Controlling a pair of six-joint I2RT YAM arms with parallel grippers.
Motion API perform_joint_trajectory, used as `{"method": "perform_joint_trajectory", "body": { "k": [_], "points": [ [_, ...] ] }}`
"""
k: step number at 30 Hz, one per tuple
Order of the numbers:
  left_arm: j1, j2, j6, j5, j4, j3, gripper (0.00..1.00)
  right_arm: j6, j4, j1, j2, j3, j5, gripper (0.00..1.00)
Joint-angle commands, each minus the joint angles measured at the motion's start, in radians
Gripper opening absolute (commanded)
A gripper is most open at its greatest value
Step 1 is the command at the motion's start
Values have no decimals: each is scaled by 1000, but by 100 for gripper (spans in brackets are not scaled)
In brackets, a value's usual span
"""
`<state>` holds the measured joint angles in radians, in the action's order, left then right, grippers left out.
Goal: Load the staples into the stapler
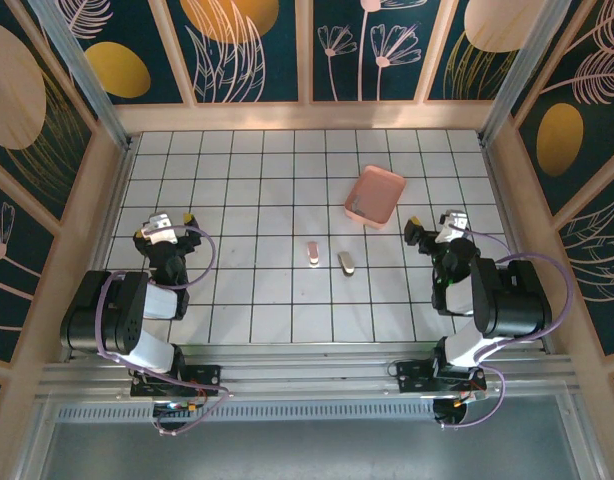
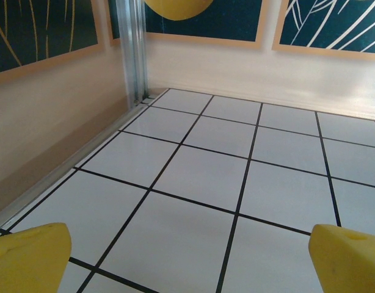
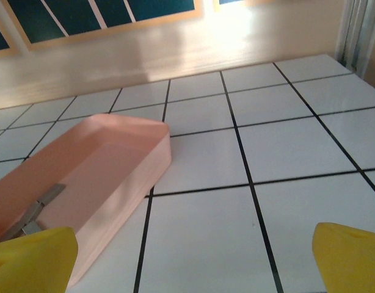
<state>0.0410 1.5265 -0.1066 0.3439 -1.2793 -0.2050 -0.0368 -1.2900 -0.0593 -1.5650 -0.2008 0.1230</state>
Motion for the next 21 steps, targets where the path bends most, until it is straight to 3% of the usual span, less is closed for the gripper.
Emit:
{"method": "perform_joint_trajectory", "body": {
  "k": [1, 21],
  "points": [
    [-4, -8, -10, -13, -36, -8, 99, 20, -41, -8, 1, -15, 13, 99],
    [-4, -7, -8, -19, -34, -10, 99, 8, -51, -14, -2, -12, 9, 99]
  ]
}}
